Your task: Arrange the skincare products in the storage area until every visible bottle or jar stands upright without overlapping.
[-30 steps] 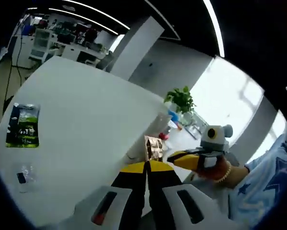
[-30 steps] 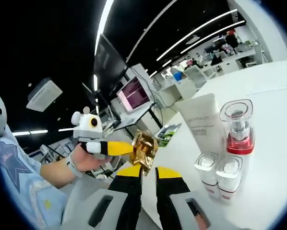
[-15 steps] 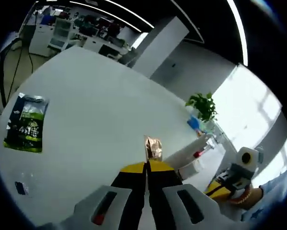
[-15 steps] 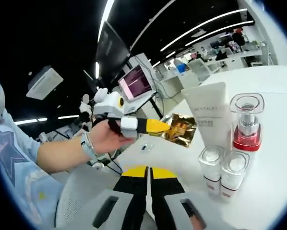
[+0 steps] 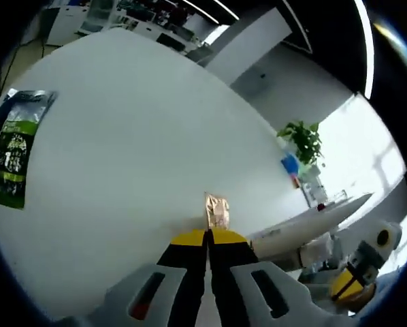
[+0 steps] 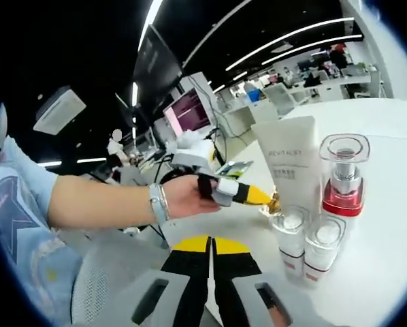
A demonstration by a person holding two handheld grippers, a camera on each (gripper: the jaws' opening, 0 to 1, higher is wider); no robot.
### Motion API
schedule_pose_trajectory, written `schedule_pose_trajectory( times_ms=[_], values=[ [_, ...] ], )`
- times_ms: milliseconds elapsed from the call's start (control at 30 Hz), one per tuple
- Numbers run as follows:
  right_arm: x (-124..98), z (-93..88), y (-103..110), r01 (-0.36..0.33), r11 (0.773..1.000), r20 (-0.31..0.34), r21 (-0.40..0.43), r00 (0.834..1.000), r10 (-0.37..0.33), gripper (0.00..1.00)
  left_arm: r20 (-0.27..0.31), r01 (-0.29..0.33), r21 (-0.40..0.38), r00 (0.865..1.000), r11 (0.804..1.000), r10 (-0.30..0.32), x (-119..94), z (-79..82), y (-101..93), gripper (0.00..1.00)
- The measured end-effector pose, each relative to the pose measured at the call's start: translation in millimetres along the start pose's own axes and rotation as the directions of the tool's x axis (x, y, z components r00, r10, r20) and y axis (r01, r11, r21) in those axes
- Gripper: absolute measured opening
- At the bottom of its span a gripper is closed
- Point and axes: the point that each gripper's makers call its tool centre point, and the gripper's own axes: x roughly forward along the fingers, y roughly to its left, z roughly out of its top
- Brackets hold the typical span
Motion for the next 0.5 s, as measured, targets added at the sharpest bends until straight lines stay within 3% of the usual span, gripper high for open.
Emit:
schedule_pose_trajectory(
  times_ms=[200, 500],
  values=[
    [-0.2, -0.8, -3.6, 0.014, 1.0, -0.004, -0.009, 1.0, -0.014, 0.0, -0.04, -0.033, 0.0, 0.999, 0.999, 0.033, 10.5, -8.0, 11.0, 0.0],
    [0.2, -3.1, -5.8, 0.025, 1.0, -0.016, -0.017, 1.0, -0.025, 0.0, -0.022, -0.047, 0.036, 0.999, 0.998, 0.048, 9.9, -6.2, 13.8, 0.0]
  ],
)
